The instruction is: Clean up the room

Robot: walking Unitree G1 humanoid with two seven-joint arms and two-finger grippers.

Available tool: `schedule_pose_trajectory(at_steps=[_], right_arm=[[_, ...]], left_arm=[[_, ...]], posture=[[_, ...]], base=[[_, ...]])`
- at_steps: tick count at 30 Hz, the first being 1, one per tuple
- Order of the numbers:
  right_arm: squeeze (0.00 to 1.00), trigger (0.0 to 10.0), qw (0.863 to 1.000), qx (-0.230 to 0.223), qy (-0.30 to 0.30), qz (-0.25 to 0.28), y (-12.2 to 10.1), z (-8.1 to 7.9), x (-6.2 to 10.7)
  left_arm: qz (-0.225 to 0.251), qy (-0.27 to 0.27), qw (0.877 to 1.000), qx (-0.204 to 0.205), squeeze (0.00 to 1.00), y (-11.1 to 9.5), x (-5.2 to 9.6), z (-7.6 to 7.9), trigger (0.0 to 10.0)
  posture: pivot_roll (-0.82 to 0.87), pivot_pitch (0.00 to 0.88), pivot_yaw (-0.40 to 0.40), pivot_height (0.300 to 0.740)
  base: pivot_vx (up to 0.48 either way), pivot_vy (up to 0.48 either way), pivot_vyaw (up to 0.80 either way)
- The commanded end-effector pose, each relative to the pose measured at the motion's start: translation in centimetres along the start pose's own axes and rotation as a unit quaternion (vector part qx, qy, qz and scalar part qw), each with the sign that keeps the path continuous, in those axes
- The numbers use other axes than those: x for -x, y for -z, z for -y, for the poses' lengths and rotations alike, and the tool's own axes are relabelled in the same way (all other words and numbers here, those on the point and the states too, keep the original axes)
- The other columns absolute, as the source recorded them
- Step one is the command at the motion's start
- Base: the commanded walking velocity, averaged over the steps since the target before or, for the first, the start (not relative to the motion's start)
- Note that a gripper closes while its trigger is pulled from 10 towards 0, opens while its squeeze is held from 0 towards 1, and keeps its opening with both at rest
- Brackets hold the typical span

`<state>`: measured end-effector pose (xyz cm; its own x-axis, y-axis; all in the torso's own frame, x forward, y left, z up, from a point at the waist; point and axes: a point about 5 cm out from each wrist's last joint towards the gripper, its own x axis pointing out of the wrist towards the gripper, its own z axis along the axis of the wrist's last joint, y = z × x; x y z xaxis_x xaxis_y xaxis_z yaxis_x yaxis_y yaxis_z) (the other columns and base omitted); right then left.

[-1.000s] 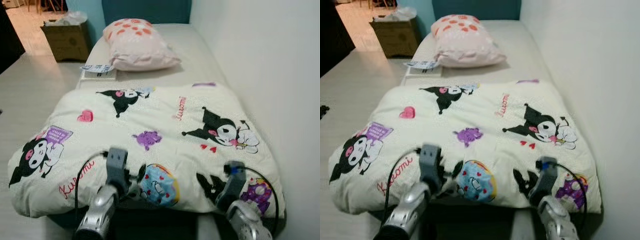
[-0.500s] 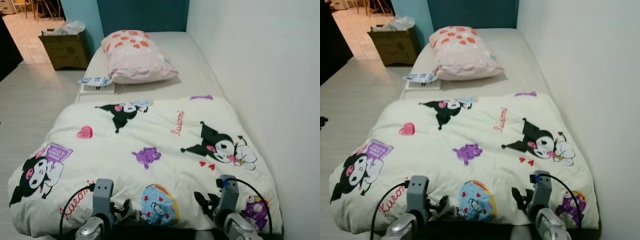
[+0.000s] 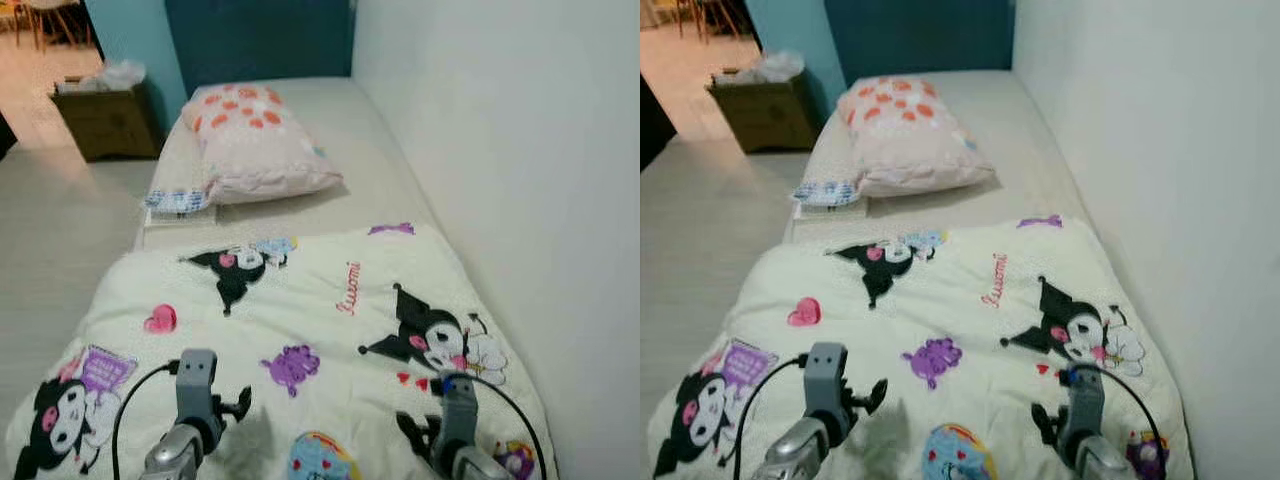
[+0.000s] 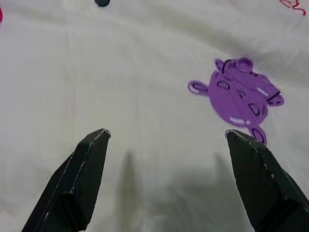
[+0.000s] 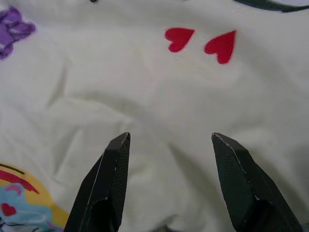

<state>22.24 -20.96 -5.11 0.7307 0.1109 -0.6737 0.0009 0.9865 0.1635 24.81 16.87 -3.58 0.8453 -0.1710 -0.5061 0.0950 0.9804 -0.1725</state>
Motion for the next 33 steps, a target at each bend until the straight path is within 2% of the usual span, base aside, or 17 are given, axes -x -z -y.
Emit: schedule_pose_trajectory(at_steps=[1,3,5,8,10,15,33], right_arm=[[0.00,10.0,0.999,0.014,0.019,-0.033,1.4,0.3,0.2],[0.00,10.0,0.998,0.025,0.032,-0.053,2.1,0.6,0.4],[0.00,10.0,0.992,0.035,0.067,-0.102,3.9,1.3,1.0],[0.00,10.0,0.989,0.038,0.078,-0.119,4.6,1.5,1.2],[0.00,10.0,0.985,0.038,0.095,-0.138,5.5,1.7,1.6],[0.00,10.0,0.980,0.043,0.119,-0.152,6.1,2.0,1.9],[0.00,10.0,0.976,0.053,0.111,-0.183,7.9,1.8,2.6]], left_arm=[[-0.021,-0.002,1.000,-0.008,0.00,0.9,0.3,-0.2,10.0],[-0.035,-0.002,0.999,-0.013,0.00,1.5,0.5,-0.2,10.0],[-0.079,-0.015,0.997,-0.015,0.00,3.6,1.5,-0.8,10.0],[-0.098,-0.023,0.995,-0.013,0.00,4.4,2.0,-1.1,10.0],[-0.127,-0.034,0.991,-0.009,0.00,5.9,2.8,-1.5,10.0],[-0.153,-0.044,0.987,0.004,0.00,7.3,3.8,-1.9,10.0],[-0.166,-0.053,0.985,0.006,0.00,7.8,4.1,-2.0,10.0]], posture=[[-0.11,0.000,0.023,0.663],[-0.11,0.000,0.024,0.667],[-0.11,0.000,0.027,0.677],[-0.11,0.000,0.028,0.681],[-0.11,0.000,0.028,0.691],[-0.11,0.000,0.025,0.696],[-0.12,0.000,0.020,0.696]], base=[[0.000,0.000,0.00],[0.000,0.000,0.00],[0.000,0.000,0.00],[0.000,0.000,0.00],[0.000,0.000,0.00],[0.000,0.000,0.00],[0.000,0.000,0.00]])
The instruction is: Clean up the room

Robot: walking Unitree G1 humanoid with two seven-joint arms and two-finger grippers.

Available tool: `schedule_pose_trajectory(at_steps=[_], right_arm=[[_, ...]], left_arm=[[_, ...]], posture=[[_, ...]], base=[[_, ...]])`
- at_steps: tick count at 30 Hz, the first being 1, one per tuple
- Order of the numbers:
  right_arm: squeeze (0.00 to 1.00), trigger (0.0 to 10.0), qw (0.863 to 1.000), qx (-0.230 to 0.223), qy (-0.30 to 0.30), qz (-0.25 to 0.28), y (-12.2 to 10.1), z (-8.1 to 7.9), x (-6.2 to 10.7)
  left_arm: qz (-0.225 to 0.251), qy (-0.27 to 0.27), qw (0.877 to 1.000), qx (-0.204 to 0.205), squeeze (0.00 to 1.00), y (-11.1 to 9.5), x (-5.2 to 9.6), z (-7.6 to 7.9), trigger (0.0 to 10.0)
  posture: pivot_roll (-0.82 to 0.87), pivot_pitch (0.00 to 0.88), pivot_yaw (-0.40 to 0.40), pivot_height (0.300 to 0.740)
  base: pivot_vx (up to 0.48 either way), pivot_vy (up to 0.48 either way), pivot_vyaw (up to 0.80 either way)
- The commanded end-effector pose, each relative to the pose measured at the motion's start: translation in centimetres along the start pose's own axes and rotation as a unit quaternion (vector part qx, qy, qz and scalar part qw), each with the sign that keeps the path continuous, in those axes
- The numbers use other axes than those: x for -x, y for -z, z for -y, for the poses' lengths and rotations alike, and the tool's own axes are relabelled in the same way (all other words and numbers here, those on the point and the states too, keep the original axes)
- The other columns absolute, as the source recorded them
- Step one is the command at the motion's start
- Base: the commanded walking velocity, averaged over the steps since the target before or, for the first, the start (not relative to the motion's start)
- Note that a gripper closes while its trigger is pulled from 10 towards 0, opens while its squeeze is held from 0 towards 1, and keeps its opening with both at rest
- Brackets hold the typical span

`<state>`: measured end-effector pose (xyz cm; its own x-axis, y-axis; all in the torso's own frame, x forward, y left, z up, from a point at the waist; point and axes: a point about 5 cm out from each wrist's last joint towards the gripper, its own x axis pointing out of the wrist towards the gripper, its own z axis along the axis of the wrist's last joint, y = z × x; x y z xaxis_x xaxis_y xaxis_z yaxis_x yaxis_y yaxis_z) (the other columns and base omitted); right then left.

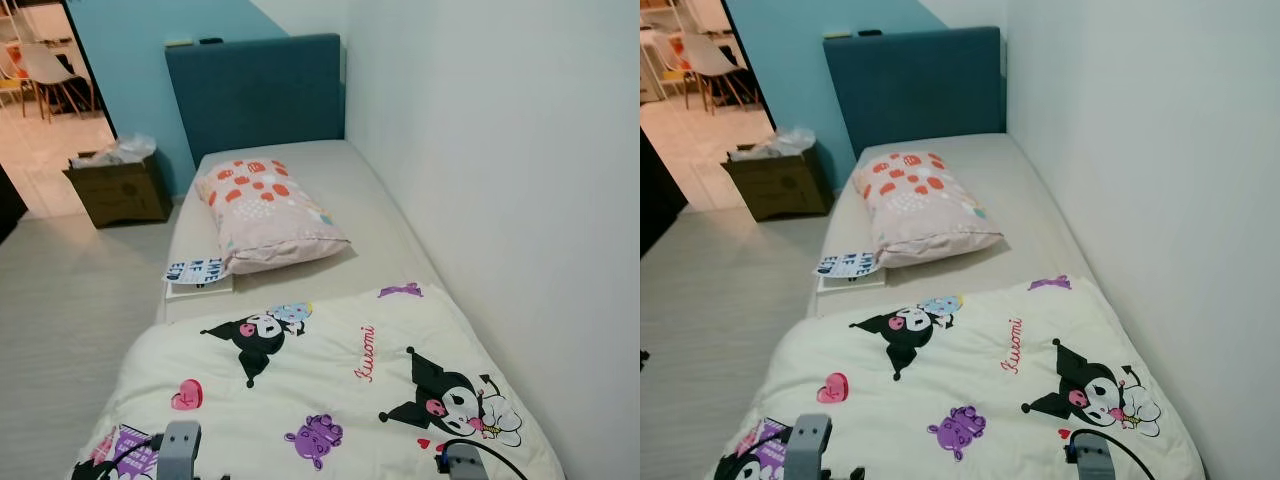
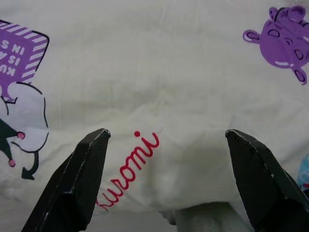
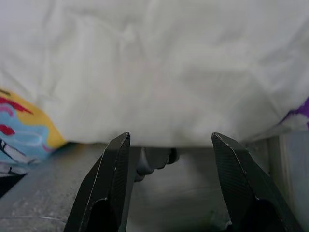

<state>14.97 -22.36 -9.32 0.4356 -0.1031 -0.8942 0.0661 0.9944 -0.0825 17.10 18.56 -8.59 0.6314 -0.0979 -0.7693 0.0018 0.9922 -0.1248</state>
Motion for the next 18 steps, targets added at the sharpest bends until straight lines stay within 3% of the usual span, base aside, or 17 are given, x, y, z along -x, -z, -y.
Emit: schedule_pose_trajectory(at_steps=[1,10,18], right_arm=[[0.00,10.0,1.000,0.010,-0.012,-0.012,0.5,-0.3,0.0],[0.00,10.0,0.999,0.019,-0.019,-0.038,1.9,-0.2,0.2],[0.00,10.0,0.998,0.036,-0.006,-0.055,2.9,0.1,0.3]], left_arm=[[-0.001,-0.003,1.000,-0.005,0.00,-0.2,-0.1,-0.1,10.0],[-0.012,-0.001,1.000,0.000,0.00,0.3,-0.1,0.3,10.0],[-0.035,-0.011,0.999,0.003,0.00,1.2,0.2,0.1,10.0]], posture=[[-0.12,0.000,0.018,0.701],[-0.13,0.000,0.013,0.736],[-0.13,0.000,0.009,0.740]], base=[[0.000,0.000,0.00],[0.000,0.000,0.00],[0.000,0.000,0.00]])
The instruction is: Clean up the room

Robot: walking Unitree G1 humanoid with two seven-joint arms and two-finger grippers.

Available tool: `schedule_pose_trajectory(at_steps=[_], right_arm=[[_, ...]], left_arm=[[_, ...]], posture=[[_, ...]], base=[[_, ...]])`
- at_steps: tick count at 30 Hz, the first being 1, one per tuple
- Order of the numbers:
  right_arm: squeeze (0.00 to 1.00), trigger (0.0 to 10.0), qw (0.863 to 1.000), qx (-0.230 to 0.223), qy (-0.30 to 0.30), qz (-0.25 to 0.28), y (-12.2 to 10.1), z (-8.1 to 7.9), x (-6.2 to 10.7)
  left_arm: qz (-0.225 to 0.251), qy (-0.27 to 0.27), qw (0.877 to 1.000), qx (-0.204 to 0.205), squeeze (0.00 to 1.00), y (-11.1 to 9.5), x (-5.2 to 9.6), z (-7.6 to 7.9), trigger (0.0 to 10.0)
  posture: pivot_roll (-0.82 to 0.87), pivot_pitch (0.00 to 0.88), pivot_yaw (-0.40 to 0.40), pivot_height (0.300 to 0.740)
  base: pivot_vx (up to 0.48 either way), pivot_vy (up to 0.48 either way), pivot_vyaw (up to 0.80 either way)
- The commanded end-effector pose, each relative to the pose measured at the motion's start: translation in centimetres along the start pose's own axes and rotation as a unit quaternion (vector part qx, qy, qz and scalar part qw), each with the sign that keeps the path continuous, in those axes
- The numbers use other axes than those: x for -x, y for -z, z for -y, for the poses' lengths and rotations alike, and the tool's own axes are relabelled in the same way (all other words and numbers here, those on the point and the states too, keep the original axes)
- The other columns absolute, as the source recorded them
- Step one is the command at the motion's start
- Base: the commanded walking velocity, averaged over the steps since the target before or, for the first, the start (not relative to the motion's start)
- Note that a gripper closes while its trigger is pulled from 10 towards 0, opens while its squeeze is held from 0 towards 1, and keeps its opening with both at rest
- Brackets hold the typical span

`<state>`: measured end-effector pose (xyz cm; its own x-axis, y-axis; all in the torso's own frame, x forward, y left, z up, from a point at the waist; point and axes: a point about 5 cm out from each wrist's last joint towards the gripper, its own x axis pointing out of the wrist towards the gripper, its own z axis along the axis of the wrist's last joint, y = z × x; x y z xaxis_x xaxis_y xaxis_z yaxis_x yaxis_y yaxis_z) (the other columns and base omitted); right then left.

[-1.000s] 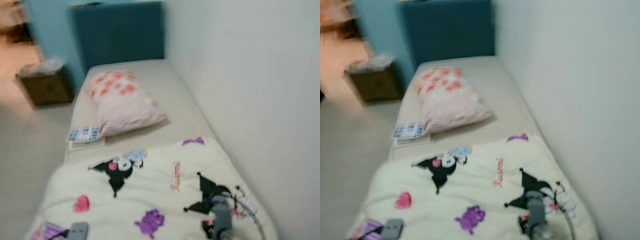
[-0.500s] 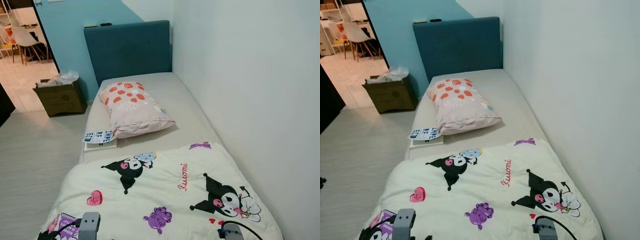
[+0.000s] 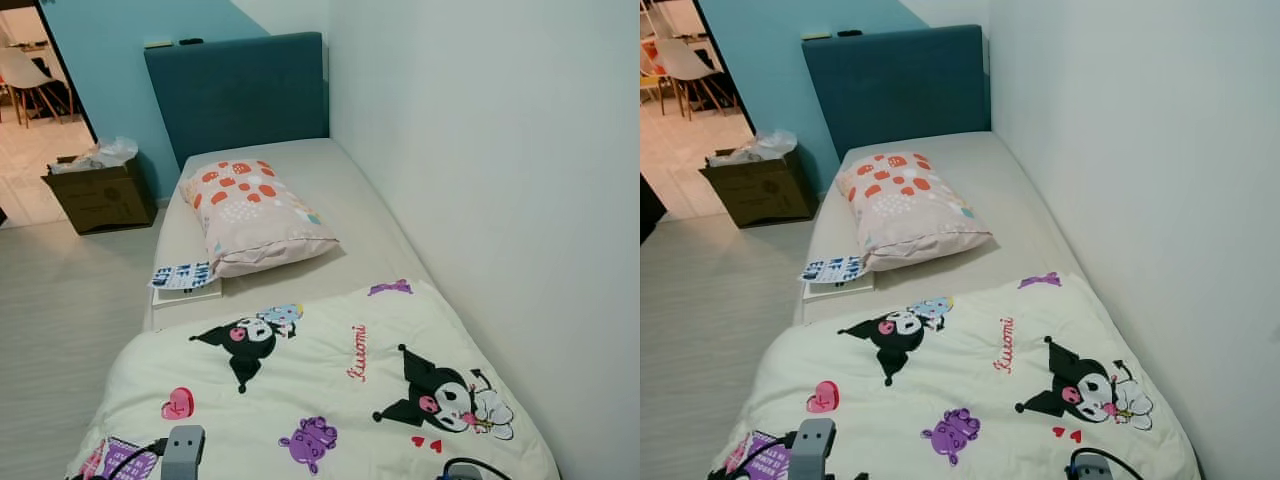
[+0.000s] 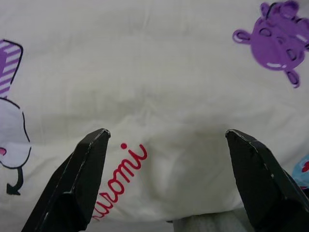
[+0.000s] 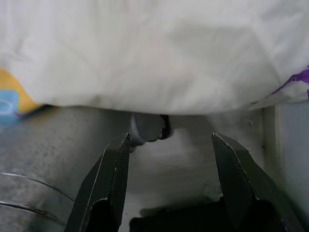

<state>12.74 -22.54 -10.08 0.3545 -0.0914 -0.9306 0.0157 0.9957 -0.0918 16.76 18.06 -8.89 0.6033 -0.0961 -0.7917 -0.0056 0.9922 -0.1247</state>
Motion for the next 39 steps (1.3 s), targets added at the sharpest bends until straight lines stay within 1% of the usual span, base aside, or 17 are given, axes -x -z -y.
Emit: schedule_pose_trajectory(at_steps=[1,6,8,9,11,15,16,17,18,24,25,35,37,39], right_arm=[[0.00,10.0,1.000,0.011,-0.001,-0.011,0.6,-0.2,0.0],[0.00,10.0,1.000,0.013,-0.001,-0.013,0.7,-0.2,0.0],[0.00,10.0,0.998,0.057,-0.003,-0.029,1.2,-0.5,0.0],[0.00,10.0,0.998,0.057,-0.003,-0.029,1.2,-0.5,0.0],[0.00,10.0,0.996,0.084,-0.007,-0.031,1.1,-0.8,0.0],[0.00,10.0,0.995,0.095,-0.010,-0.028,0.8,-1.0,-0.1],[0.00,10.0,0.994,0.106,-0.011,-0.027,0.6,-1.0,-0.1],[0.00,10.0,0.994,0.106,-0.011,-0.027,0.6,-1.0,-0.1],[0.00,10.0,0.992,0.123,-0.010,-0.028,0.5,-1.0,-0.1],[0.00,10.0,0.990,0.136,-0.007,-0.030,0.4,-0.9,-0.1],[0.00,10.0,0.989,0.146,-0.006,-0.032,0.6,-0.8,-0.1],[0.00,10.0,0.988,0.154,-0.009,-0.033,0.8,-0.7,0.0],[0.00,10.0,0.988,0.153,-0.013,-0.032,0.8,-0.7,0.0],[0.00,10.0,0.986,0.163,-0.021,-0.033,0.8,-0.8,0.0]], left_arm=[[-0.018,-0.009,1.000,0.000,0.00,0.7,0.2,-0.4,10.0],[-0.022,-0.009,1.000,0.000,0.00,0.9,0.2,-0.3,10.0],[-0.060,-0.016,0.998,-0.013,0.00,2.4,0.5,-0.2,10.0],[-0.060,-0.016,0.998,-0.013,0.00,2.4,0.5,-0.2,10.0],[-0.077,-0.016,0.997,-0.027,0.00,3.0,0.6,0.1,10.0],[-0.080,-0.015,0.996,-0.033,0.00,3.1,0.5,0.2,10.0],[-0.083,-0.015,0.996,-0.036,0.00,3.2,0.6,0.3,10.0],[-0.083,-0.015,0.996,-0.036,0.00,3.2,0.6,0.3,10.0],[-0.088,-0.017,0.995,-0.040,0.00,3.4,0.6,0.3,10.0],[-0.092,-0.020,0.995,-0.044,0.00,3.6,0.7,0.2,10.0],[-0.095,-0.022,0.994,-0.047,0.00,3.7,0.7,0.1,10.0],[-0.097,-0.022,0.994,-0.051,0.00,3.7,0.7,0.1,10.0],[-0.096,-0.021,0.994,-0.051,0.00,3.6,0.7,0.1,10.0],[-0.093,-0.020,0.994,-0.047,0.00,3.5,0.7,0.2,10.0]], posture=[[-0.13,0.000,0.009,0.740],[-0.13,0.000,0.007,0.740],[-0.12,0.000,-0.003,0.740],[-0.12,0.000,-0.003,0.740],[-0.11,0.000,-0.008,0.740],[-0.11,0.000,-0.013,0.740],[-0.11,0.000,-0.016,0.740],[-0.11,0.000,-0.016,0.740],[-0.11,0.000,-0.018,0.740],[-0.11,0.000,-0.021,0.740],[-0.11,0.000,-0.022,0.740],[-0.12,0.000,-0.017,0.740],[-0.12,0.000,-0.017,0.740],[-0.13,0.000,-0.016,0.740]], base=[[0.000,0.000,0.00],[0.000,0.000,0.00],[0.000,0.000,0.00],[0.000,0.000,0.00],[0.000,0.000,0.00],[-0.124,0.000,0.00],[-0.341,0.000,0.00],[-0.341,0.000,0.00],[-0.446,0.000,0.00],[-0.454,0.000,0.00],[-0.461,0.000,0.00],[-0.459,0.000,0.00],[-0.458,0.000,0.66],[-0.461,0.000,0.80]])
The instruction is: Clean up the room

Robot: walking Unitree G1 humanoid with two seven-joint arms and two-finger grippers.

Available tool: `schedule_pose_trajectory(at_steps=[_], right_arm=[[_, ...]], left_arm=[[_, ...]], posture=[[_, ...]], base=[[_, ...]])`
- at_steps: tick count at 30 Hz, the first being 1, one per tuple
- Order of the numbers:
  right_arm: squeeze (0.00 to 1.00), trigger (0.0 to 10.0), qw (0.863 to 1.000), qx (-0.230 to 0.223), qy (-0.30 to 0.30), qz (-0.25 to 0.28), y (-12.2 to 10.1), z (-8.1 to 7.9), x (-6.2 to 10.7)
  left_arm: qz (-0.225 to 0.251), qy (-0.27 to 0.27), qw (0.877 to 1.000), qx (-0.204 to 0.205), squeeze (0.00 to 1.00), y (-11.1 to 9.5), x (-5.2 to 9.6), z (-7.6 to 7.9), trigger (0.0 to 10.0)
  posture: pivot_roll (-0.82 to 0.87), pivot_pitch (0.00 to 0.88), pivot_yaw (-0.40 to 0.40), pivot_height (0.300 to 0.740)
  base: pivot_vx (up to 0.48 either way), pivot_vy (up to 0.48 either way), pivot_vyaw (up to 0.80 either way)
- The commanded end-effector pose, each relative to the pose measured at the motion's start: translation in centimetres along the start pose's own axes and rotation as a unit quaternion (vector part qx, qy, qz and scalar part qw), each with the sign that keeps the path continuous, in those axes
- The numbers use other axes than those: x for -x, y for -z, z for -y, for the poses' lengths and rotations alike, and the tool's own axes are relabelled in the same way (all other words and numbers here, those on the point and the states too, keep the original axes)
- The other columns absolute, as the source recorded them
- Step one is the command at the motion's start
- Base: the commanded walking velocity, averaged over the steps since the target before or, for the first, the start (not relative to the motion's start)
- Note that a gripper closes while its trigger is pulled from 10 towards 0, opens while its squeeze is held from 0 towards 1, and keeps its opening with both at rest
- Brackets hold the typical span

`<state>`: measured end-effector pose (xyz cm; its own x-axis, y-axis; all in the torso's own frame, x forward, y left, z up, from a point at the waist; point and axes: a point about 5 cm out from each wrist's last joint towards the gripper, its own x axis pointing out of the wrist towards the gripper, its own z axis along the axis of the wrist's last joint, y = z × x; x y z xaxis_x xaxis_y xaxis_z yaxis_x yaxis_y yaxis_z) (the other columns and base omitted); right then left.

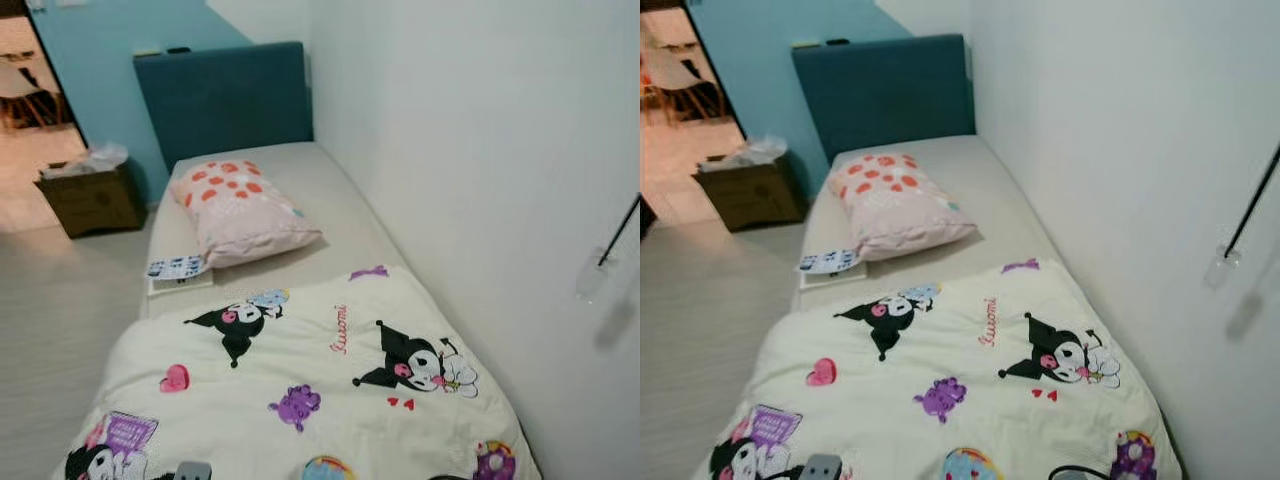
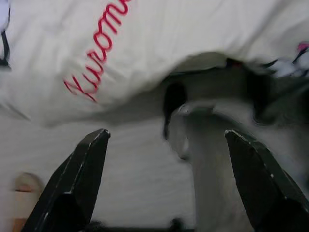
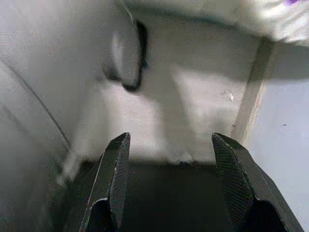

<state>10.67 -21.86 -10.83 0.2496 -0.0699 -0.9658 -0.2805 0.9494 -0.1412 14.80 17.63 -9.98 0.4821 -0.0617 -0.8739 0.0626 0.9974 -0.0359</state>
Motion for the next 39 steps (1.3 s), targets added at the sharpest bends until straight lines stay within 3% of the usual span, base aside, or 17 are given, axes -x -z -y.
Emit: schedule_pose_trajectory(at_steps=[1,17,39], right_arm=[[0.00,10.0,1.000,0.013,0.002,0.020,-1.37,0.35,0.03],[0.00,10.0,1.000,0.029,-0.003,0.005,-0.38,0.25,0.03],[0.00,10.0,0.997,0.076,-0.012,0.010,-1.08,0.22,0.03]], left_arm=[[-0.020,0.000,1.000,0.005,0.00,1.29,0.19,0.05,10.0],[-0.019,-0.002,1.000,0.016,0.00,1.28,0.17,0.14,10.0],[-0.010,-0.005,1.000,0.007,0.00,0.78,0.11,0.00,10.0]], posture=[[-0.13,0.000,-0.016,0.740],[-0.14,0.000,-0.018,0.740],[-0.12,0.000,-0.027,0.740]], base=[[-0.461,0.000,0.80],[0.000,0.000,0.79],[0.000,0.000,0.79]])
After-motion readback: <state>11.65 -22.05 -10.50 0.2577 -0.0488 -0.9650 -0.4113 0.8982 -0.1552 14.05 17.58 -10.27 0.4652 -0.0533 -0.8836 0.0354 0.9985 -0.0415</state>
